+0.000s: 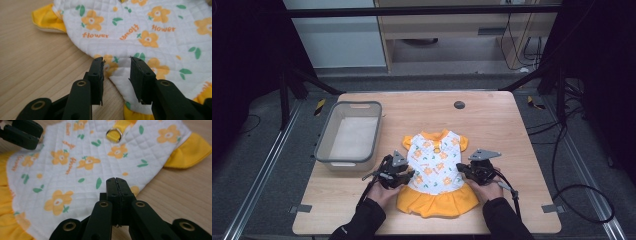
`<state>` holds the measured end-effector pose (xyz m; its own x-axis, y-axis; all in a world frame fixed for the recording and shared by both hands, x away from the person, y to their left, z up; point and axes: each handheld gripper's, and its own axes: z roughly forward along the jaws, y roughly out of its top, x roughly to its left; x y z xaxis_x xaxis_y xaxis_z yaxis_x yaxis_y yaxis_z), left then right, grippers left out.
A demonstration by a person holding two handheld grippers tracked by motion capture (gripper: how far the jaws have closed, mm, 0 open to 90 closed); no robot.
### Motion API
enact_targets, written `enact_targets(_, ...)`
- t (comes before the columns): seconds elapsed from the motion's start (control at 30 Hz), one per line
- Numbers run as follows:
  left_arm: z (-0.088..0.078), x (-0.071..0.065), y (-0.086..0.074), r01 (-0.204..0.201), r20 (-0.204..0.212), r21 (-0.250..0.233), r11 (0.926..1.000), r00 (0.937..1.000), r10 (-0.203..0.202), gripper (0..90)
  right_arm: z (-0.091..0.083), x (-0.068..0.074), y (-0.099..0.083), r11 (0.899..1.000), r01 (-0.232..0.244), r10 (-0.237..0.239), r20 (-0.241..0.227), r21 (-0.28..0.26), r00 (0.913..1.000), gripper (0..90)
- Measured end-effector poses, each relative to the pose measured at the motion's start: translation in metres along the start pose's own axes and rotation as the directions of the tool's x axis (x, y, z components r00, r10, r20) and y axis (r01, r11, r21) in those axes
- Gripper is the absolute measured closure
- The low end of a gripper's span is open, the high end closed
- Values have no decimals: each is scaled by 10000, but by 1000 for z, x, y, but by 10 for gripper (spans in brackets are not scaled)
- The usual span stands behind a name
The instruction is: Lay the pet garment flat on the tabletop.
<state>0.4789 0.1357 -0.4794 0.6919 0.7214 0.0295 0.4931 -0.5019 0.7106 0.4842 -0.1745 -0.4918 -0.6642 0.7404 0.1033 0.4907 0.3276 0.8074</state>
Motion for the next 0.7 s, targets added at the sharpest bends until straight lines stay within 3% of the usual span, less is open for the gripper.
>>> enact_targets(0.17,-25,0,-5,198,62,-825,9964,9998,-194,561,-21,-1,0,9978,-194,200,89,-641,9998,842)
enact_targets(0.37,-51,8,-28,439,-22,-1304,9905,9990,-446,443,-49,-8,-12,9903,-710,781,551,-1197,9954,614)
enact_targets(0.57,-66,16,-54,626,-243,-1276,9898,9975,-662,320,-73,-20,-29,9820,-991,1249,1597,-1605,9792,365)
enact_targets(0.7,-75,19,-64,616,-335,-1395,9883,9972,-669,261,-83,-25,-40,9767,-1415,1709,1857,-1615,9676,287)
